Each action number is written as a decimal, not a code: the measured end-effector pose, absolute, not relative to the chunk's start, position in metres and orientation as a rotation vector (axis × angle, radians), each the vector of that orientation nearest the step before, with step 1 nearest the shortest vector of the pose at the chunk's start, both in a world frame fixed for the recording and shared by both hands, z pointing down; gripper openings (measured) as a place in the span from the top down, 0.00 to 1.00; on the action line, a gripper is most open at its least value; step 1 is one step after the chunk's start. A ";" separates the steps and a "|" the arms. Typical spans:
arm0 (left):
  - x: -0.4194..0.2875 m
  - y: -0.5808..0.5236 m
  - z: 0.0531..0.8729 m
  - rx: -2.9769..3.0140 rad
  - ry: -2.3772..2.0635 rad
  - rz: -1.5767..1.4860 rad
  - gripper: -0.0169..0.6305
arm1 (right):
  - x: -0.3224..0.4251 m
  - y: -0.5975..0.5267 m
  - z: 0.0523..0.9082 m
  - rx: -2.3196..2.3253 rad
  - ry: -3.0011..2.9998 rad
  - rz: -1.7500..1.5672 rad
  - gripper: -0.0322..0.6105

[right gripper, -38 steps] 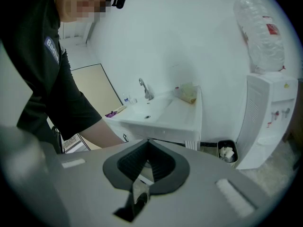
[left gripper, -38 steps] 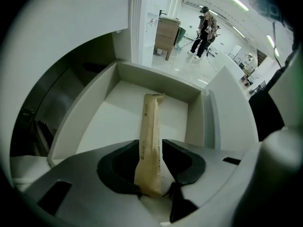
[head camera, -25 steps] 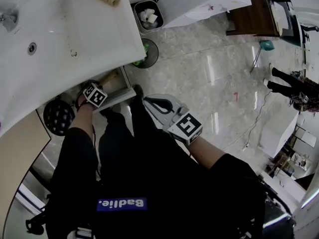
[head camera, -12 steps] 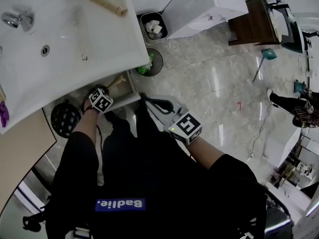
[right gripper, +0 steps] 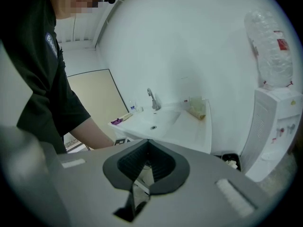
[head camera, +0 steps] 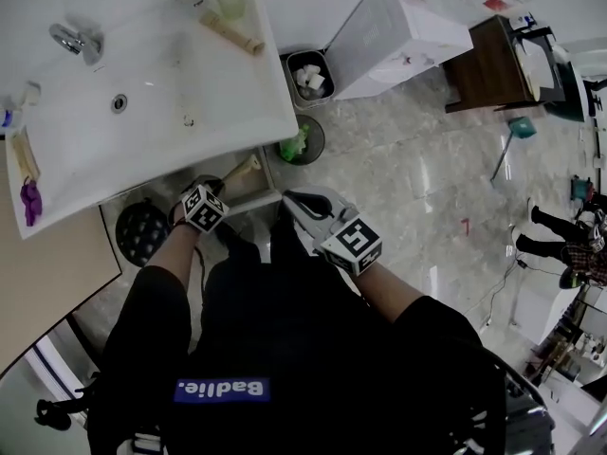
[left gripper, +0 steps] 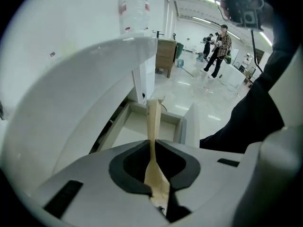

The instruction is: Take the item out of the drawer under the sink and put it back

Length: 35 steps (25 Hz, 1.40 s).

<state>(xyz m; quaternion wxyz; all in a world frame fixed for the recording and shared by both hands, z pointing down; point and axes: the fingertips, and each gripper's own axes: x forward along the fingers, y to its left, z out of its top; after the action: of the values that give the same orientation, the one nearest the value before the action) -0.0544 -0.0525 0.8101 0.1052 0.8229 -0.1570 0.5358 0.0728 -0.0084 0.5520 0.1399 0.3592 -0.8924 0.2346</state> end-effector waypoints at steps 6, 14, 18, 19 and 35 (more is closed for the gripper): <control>-0.061 -0.053 0.768 2.466 -0.559 1.461 0.92 | 0.061 -0.013 0.540 1.018 -2.607 0.648 0.95; -0.070 -0.046 0.708 2.471 -0.693 1.292 0.92 | 0.047 -0.023 0.516 0.996 -2.647 0.573 0.95; -0.066 -0.037 0.676 2.532 -0.698 1.213 0.92 | 0.045 -0.026 0.506 0.998 -2.657 0.551 0.95; -0.065 -0.034 0.668 2.545 -0.697 1.196 0.92 | 0.045 -0.027 0.504 0.999 -2.657 0.544 0.95; -0.061 -0.028 0.536 2.677 -0.853 0.789 0.92 | 0.030 -0.036 0.477 0.998 -2.693 0.461 0.95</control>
<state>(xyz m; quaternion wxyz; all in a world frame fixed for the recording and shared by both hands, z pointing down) -0.0612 -0.0278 0.5357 0.1114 0.9116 -0.2906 0.2686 0.0305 -0.0355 0.4767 0.1161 0.3409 -0.9195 0.1573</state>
